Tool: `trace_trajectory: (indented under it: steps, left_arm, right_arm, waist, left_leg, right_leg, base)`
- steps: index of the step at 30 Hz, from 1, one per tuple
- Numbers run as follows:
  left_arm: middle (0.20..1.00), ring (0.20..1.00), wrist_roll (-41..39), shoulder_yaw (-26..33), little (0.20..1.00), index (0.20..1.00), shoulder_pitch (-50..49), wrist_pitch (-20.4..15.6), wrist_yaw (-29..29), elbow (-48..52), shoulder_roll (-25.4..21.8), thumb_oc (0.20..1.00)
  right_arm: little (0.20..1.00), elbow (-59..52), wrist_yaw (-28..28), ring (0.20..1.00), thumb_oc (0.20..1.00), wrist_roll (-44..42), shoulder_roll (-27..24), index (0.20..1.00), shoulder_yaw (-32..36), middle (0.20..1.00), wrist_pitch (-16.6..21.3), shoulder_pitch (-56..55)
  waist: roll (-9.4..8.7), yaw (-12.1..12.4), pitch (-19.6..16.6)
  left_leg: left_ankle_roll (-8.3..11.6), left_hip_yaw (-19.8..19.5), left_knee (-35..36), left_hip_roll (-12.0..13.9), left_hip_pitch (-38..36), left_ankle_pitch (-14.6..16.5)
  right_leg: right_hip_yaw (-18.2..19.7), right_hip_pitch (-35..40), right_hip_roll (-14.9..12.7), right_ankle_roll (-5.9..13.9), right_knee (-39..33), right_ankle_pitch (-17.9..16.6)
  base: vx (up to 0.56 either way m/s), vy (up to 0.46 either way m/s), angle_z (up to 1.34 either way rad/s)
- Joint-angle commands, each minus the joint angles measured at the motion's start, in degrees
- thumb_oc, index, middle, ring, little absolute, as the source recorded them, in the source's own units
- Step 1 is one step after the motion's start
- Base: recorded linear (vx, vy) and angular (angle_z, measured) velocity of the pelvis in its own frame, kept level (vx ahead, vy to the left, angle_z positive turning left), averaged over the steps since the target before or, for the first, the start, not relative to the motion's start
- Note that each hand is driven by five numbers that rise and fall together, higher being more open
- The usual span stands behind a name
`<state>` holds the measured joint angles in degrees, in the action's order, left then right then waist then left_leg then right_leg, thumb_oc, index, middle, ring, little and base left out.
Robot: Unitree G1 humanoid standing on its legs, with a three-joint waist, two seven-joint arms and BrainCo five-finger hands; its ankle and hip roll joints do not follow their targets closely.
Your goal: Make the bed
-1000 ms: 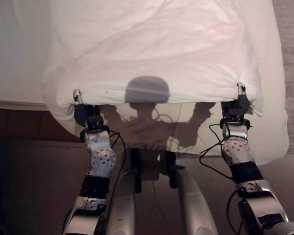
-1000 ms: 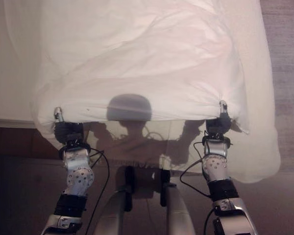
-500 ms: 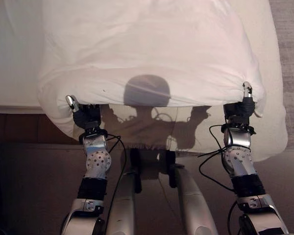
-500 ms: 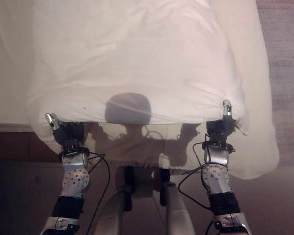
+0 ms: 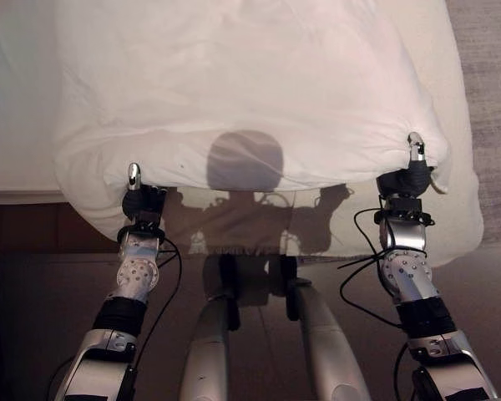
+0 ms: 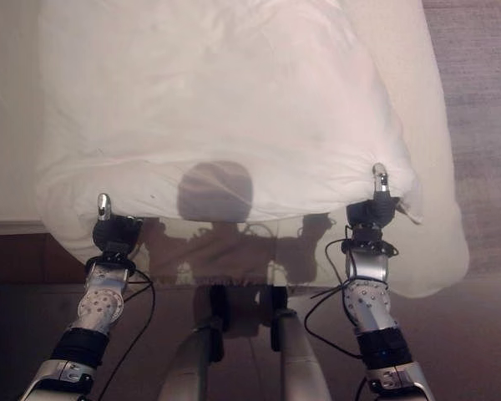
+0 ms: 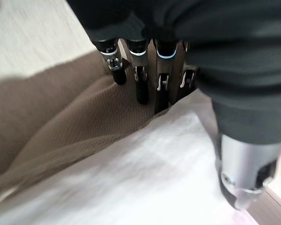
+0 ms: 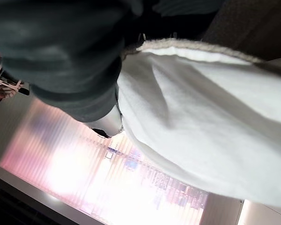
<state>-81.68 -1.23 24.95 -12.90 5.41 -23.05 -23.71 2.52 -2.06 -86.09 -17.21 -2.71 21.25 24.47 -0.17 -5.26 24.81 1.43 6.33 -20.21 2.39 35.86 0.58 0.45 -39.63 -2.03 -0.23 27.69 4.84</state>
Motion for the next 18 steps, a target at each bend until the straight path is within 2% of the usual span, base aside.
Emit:
trace_trajectory:
  steps: [1,5,10,13,15,16,17,18]
  left_arm:
    - [1.0,1.0,1.82,-0.88,1.0,1.0,-1.35,-0.49,4.83,-3.26,-1.02,1.0]
    - [1.0,1.0,0.98,-0.98,1.0,1.0,-2.07,-0.45,10.18,-3.47,-0.96,1.0]
    - [1.0,1.0,0.59,-0.76,1.0,1.0,-1.37,0.72,13.09,-4.89,-0.36,1.0]
    - [1.0,1.0,0.06,-0.34,1.0,1.0,-0.59,0.11,14.56,-5.06,0.27,1.0]
    - [1.0,1.0,-0.15,0.73,1.0,1.0,0.47,-1.72,16.09,-4.11,2.31,1.0]
    - [0.68,0.68,0.04,0.94,0.68,0.68,0.66,-2.33,16.39,-3.44,3.09,0.68]
    - [0.272,0.272,0.72,1.27,0.272,0.272,0.87,-2.46,16.36,-3.2,3.46,0.272]
    - [0.2,0.2,1.08,1.85,0.2,0.2,0.91,-3.04,16.45,-2.56,3.98,0.2]
  right_arm:
    - [0.2,-9.87,-2.41,0.2,0.2,2.66,-2.59,0.2,2.92,0.2,1.86,-5.82]
    - [0.2,-11.18,-0.78,0.2,0.2,3.61,-2.86,0.2,2.89,0.2,0.4,-6.78]
    - [0.2,-12.25,0.71,0.2,0.2,4.98,-2.62,0.2,2.96,0.2,-0.31,-7.54]
    - [0.2,-12.67,1.18,0.2,0.2,5.62,-2.68,0.2,3.06,0.2,-0.67,-7.99]
    - [0.2,-12.95,1.74,0.2,0.2,6.63,-1.86,0.2,3.23,0.2,-0.72,-8.67]
    - [0.2,-13.13,1.95,0.2,0.2,6.92,-1.7,0.2,3.22,0.2,-0.74,-8.97]
    - [0.2,-13.03,2.03,0.2,0.2,7.24,-1.62,0.2,3.4,0.2,-0.73,-9.12]
    - [0.2,-12.97,2.22,0.2,0.2,7.57,-1.57,0.2,3.42,0.2,-0.58,-9.16]
  waist:
    - [2.73,-2.8,-6.58]
    - [3.16,-2.95,-6.04]
    - [3.28,-3.18,-5.85]
    - [3.3,-3.3,-5.83]
    - [3.17,-3.33,-5.83]
    - [3.12,-3.44,-5.76]
    - [3.0,-3.41,-5.75]
    - [2.94,-3.38,-5.68]
  left_leg:
    - [2.22,-0.43,0.56,2.1,-0.66,-0.12]
    - [2.35,-0.61,1.59,2.24,-1.71,-0.81]
    - [2.36,-0.55,2.2,2.32,-2.53,-0.98]
    - [2.35,-0.6,2.33,2.33,-2.7,-1.0]
    - [2.49,-0.77,2.88,2.33,-2.88,-1.2]
    - [2.54,-0.82,3.13,2.25,-3.06,-1.4]
    - [2.63,-0.93,3.19,2.26,-3.08,-1.48]
    - [2.53,-1.01,3.23,2.28,-3.21,-1.48]
  right_leg:
    - [2.86,2.38,-2.4,8.28,-7.55,-4.67]
    - [2.78,3.37,-2.19,8.15,-8.29,-4.86]
    - [2.88,4.04,-2.19,8.13,-8.46,-4.87]
    - [2.83,4.16,-2.2,8.09,-8.41,-4.82]
    - [2.67,4.38,-2.22,7.99,-8.65,-4.96]
    - [2.67,4.49,-2.21,7.96,-8.69,-5.04]
    - [2.61,4.52,-2.22,7.93,-8.76,-5.07]
    - [2.62,4.54,-2.08,7.86,-8.74,-5.04]
  base:
    - [0.0,-0.031,-0.07]
    - [0.01,-0.023,-0.04]
    - [0.01,-0.007,-0.02]
    - [0.0,0.0,0.0]
    - [-0.01,-0.015,0.01]
    - [0.0,0.0,0.0]
    - [-0.01,-0.022,0.03]
    - [0.0,0.0,0.0]
